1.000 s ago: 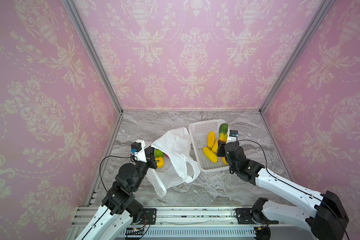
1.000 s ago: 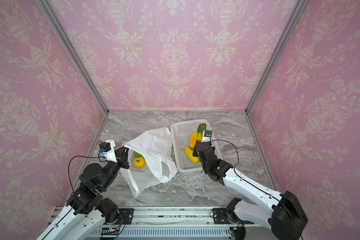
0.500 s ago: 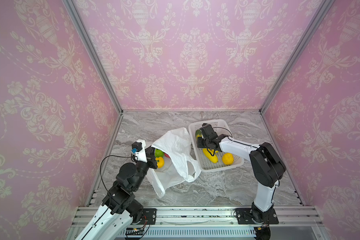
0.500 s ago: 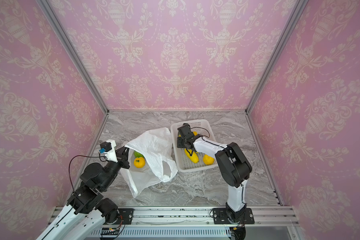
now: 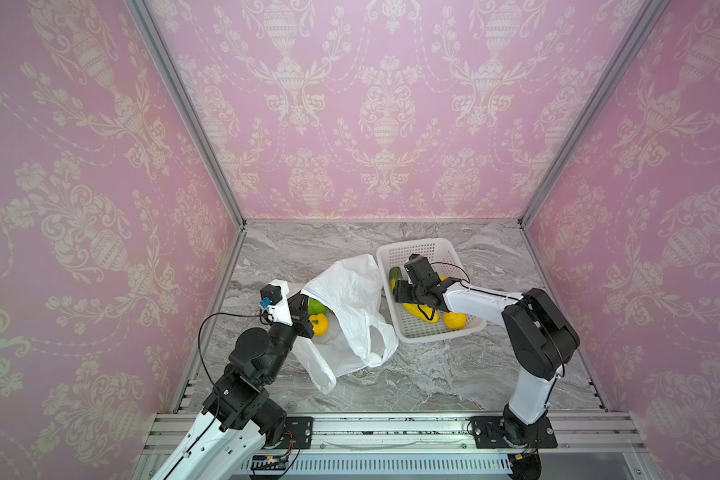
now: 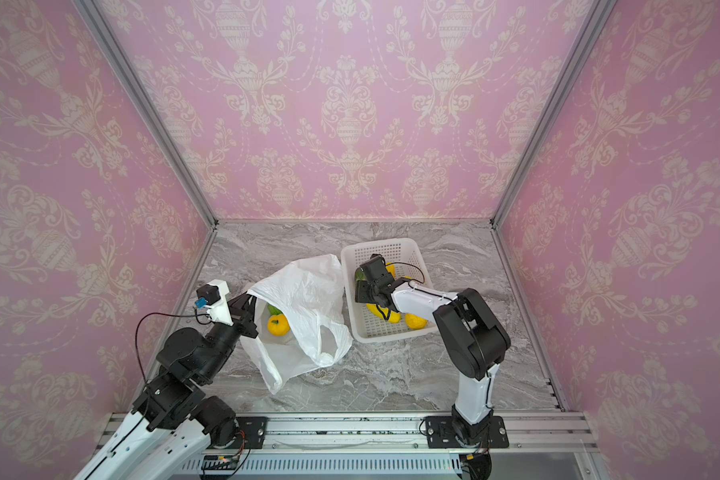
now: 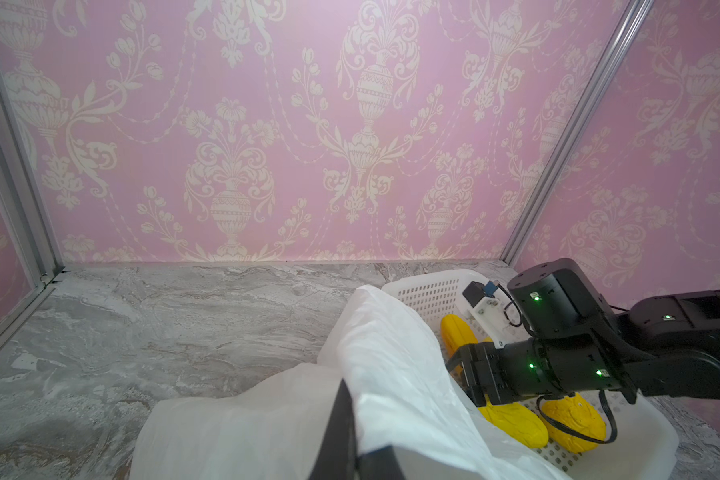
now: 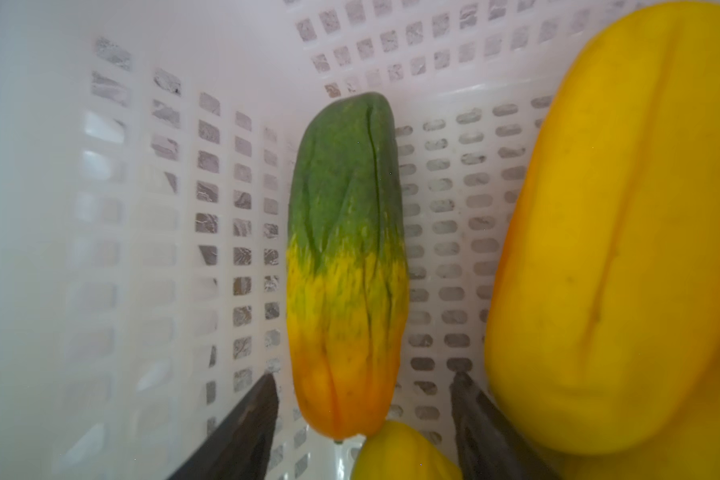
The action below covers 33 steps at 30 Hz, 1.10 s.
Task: Untie the knot of the plastic bag and take out the fruit
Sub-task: 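Lower the right gripper into the basket and open it to release the fruit, then move the right gripper back over the bag opening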
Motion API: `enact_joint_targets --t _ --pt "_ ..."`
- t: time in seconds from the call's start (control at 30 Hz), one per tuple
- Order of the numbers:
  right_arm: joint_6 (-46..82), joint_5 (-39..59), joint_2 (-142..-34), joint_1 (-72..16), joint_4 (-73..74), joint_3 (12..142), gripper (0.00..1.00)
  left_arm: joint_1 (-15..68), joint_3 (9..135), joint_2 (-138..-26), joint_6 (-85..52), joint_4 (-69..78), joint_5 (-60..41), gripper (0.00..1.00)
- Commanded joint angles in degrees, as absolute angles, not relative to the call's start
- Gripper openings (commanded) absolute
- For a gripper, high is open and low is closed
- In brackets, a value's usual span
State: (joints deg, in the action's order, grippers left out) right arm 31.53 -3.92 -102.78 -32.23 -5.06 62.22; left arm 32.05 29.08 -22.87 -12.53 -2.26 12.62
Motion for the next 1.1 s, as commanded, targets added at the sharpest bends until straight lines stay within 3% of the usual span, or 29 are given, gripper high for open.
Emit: enact_joint_targets --t 0.0,0.27,0.47,0.67,0.87,1.07 --pt "31.42 -5.95 -97.19 -32.15 -0.37 58.87 0.75 31.86 28.62 -22.52 -10.72 -0.90 13.27 0.00" --pt "28.04 -11.28 -80.92 -35.64 6.95 47.23 0.81 31.89 28.03 -20.42 -11.23 -1.05 14.54 0.00" --pt "19.74 -21.20 -64.62 -45.17 7.69 41.61 0.83 31.89 28.77 -21.40 -11.61 -2.11 14.65 0.00" --pt "12.52 -21.17 -52.60 -54.36 10.28 37.86 0.79 31.86 29.02 -22.34 -11.67 -2.06 14.16 0.00" --pt "2.36 -15.85 -53.45 -66.18 13.87 38.82 0.67 31.90 29.17 -22.25 -11.83 -2.44 15.12 0.00" --pt "-5.34 -15.86 -64.60 -77.86 16.59 44.88 0.58 31.90 29.35 -22.70 -11.93 -2.72 15.22 0.00"
